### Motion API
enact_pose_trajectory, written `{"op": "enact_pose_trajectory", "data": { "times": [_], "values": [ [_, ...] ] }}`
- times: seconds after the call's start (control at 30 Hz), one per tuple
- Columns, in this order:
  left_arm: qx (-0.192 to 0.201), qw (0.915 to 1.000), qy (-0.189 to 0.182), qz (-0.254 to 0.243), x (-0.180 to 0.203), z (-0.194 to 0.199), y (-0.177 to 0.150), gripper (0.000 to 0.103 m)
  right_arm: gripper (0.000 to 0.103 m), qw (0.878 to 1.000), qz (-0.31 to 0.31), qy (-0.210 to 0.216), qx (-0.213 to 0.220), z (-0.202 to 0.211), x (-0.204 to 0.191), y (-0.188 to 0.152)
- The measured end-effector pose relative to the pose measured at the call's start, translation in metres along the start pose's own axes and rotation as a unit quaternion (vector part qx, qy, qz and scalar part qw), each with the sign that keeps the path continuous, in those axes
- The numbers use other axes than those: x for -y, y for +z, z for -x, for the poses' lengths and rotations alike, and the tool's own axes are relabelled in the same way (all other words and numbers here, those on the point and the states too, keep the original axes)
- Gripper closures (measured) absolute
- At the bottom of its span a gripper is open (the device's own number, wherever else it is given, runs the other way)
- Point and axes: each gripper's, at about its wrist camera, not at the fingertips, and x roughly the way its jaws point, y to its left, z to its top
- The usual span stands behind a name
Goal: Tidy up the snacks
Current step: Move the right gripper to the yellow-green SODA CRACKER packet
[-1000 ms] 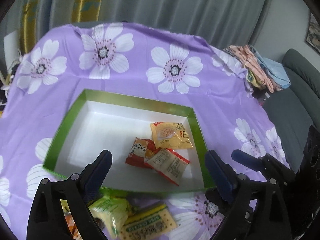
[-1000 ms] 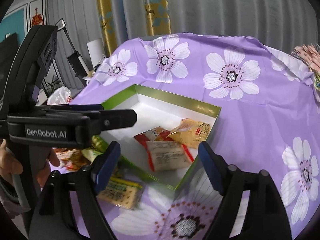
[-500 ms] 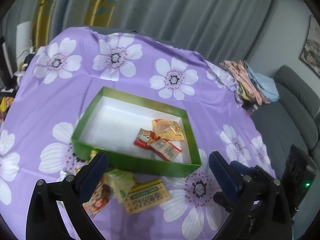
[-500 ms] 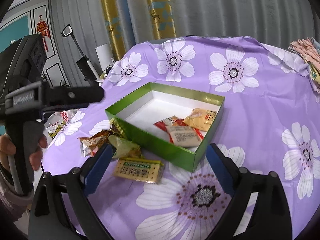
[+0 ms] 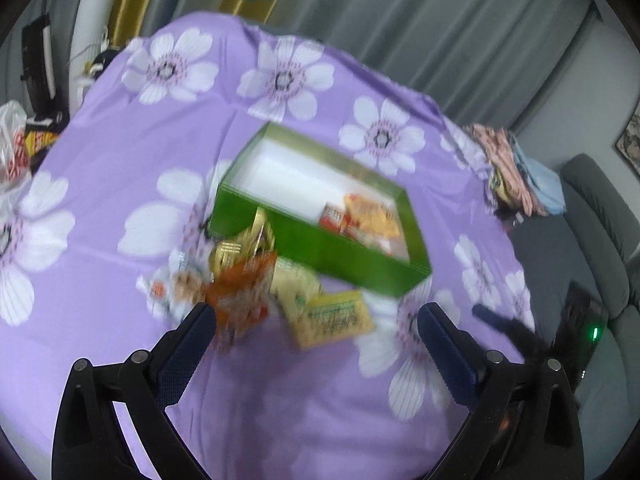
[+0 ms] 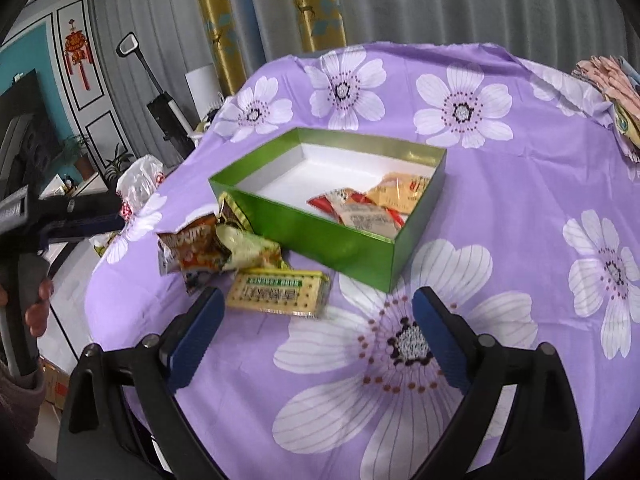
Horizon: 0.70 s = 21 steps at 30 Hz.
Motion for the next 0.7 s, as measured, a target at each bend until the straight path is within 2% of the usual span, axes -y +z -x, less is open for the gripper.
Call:
{"op": "enact_pose_trajectory", "data": {
  "times": [0.23,0.37,0.53,0.7],
  "values": [
    [-0.060,0.9973,-0.042,0.012,-0.007,-0.019,-0.040,0.003,0.008,1.000,-0.002,0.009,-0.030,-0.016,-0.001,-0.016],
    [-0.089,0.9937,-0.063,0.025,-0.005,-0.041,-0.052,0.003,0.008,0.999,0.008,0.011,-0.048,-0.029,-0.008,-0.022],
    [-0.112,0.9911,-0.061,0.038,-0.006,-0.068,-0.057,0.003,0.008,0.997,0.030,0.009,-0.068,-0.045,-0.015,-0.030],
    [-0.116,0.9899,-0.065,0.048,-0.005,-0.086,-0.052,0.003,0.009,0.996,0.039,0.021,-0.075,-0.060,-0.018,-0.032]
  ]
}}
